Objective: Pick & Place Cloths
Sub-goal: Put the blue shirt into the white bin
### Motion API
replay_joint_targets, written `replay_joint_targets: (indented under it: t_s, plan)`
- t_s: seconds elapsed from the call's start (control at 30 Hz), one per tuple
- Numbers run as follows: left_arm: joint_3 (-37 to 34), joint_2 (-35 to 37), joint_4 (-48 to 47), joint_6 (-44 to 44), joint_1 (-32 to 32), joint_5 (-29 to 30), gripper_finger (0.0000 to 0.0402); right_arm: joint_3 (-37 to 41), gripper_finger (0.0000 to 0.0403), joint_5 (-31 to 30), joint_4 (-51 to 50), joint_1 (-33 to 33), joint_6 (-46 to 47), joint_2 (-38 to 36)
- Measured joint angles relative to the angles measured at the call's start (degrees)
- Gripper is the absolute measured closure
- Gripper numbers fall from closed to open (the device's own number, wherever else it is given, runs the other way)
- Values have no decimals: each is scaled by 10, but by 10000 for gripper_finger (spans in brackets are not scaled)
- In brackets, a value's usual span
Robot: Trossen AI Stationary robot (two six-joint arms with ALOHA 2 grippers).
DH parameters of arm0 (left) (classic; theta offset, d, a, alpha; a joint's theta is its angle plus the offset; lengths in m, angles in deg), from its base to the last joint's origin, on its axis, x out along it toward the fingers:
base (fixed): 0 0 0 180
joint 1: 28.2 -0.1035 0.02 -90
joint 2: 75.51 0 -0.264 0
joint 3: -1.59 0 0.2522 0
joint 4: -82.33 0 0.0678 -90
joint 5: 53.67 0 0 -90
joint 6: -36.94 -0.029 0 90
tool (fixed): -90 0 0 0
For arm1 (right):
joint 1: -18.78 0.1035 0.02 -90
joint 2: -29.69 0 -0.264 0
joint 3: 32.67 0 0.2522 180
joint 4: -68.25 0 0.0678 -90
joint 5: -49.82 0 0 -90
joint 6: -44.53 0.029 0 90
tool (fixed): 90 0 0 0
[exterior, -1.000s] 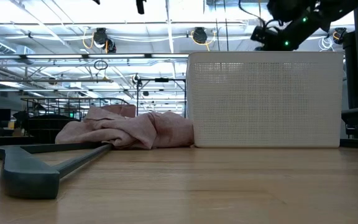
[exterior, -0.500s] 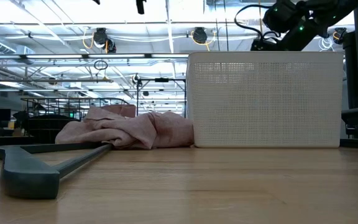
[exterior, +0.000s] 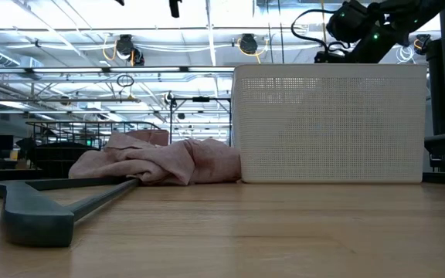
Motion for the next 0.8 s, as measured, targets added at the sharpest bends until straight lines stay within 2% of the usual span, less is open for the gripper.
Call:
replay_joint_targets:
  t_s: [0.4,0.73,0.8]
  plan:
    - [0,0,0,1,0,0,247,0,191,30,-47,0,60,-39]
    - [0,0,0,1,0,0,247,0,151,31,-61,0,96,-111]
    - [0,0,0,3,0,0,247,0,149,49,-61,0,108,-127]
